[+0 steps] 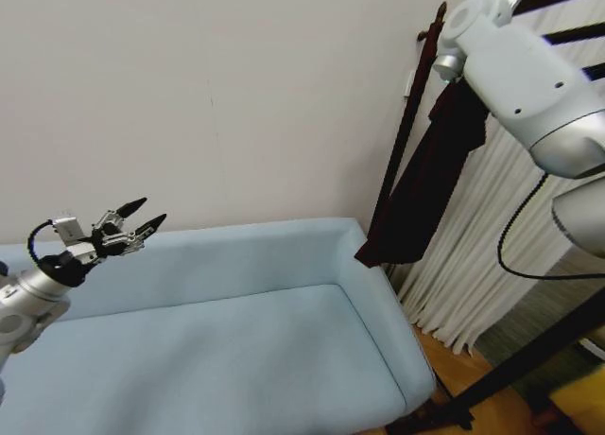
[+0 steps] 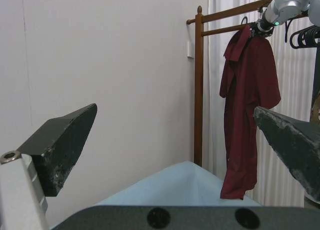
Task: Pick up the clothes from the sofa and hang them on the clothes hanger.
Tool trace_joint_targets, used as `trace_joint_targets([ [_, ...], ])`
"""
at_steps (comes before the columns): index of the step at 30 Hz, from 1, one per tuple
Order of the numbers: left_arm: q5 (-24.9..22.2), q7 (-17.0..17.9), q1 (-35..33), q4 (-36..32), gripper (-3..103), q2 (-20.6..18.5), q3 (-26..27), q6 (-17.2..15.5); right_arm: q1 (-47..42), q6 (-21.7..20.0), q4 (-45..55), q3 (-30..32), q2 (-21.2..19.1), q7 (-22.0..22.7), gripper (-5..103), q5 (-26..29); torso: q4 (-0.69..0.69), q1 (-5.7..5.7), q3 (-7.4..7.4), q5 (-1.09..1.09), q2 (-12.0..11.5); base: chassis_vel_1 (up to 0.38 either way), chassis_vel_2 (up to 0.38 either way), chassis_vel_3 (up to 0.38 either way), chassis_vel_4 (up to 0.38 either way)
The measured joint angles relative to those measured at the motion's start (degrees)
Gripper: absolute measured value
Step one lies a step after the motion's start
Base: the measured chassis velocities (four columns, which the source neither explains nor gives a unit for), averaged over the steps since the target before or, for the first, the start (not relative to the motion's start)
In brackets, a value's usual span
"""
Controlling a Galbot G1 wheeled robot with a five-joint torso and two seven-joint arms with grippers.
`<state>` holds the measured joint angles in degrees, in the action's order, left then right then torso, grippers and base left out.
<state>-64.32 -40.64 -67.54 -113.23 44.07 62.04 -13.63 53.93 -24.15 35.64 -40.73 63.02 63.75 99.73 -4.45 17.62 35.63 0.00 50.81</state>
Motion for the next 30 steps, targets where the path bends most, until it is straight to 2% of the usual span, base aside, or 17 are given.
trace_joint_targets([
  [20,0.67,-1.47,-0.77,-0.54,100,0.82,0.08,0.02,-2.84,0.71,5.26,1.68,-2.3,2.08,2,1.06,-0.01,0.0,0.0,0.0,0.0,0.0,0.0,0.0,0.0],
  [29,0.35,-1.73,-0.74,-0.6,100,0.87,0.42,0.08,-2.93,-0.09,6.77,0.93,-3.39,1.18,-1,1.27,-0.01,0.0,0.0,0.0,0.0,0.0,0.0,0.0,0.0],
  [30,0.33,-1.74,-0.7,-0.6,100,0.92,0.42,0.09,-2.89,-0.28,7.46,0.41,-3.84,0.82,5,1.28,-0.02,0.0,0.0,0.0,0.0,0.0,0.0,0.0,0.0],
])
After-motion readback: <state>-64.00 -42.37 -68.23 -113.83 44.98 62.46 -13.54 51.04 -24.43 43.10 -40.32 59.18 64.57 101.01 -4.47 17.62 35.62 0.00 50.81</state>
